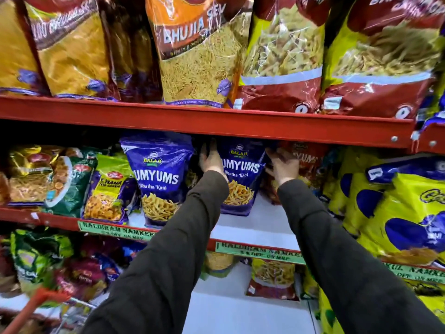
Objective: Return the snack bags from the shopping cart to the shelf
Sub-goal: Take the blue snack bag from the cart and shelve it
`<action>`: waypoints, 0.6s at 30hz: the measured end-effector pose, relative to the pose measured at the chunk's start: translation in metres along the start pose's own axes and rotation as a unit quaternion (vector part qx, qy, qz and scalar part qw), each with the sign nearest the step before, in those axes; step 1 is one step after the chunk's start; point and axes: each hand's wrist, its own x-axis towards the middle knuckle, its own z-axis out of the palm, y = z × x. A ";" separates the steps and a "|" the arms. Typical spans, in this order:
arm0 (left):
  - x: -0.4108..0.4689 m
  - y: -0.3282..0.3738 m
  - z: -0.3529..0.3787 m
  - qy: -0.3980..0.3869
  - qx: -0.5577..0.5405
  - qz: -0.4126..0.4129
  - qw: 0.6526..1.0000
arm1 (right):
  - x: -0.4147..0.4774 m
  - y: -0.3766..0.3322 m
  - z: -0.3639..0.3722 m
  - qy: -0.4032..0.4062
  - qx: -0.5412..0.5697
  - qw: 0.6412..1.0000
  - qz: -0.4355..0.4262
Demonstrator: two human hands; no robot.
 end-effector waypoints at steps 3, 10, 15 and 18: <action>0.009 -0.009 -0.004 0.005 -0.024 0.034 0.999 | 0.011 0.015 0.001 -0.009 -0.015 1.000 0.006; 0.021 -0.053 -0.032 -0.035 0.076 -0.027 0.996 | -0.005 0.067 -0.016 -0.105 -0.132 0.982 0.088; 0.015 -0.078 -0.052 -0.060 0.138 -0.046 0.988 | -0.022 0.088 -0.012 -0.095 -0.066 0.978 0.176; 0.009 -0.080 -0.061 -0.063 0.147 -0.020 0.987 | -0.035 0.088 -0.015 -0.080 -0.083 0.980 0.165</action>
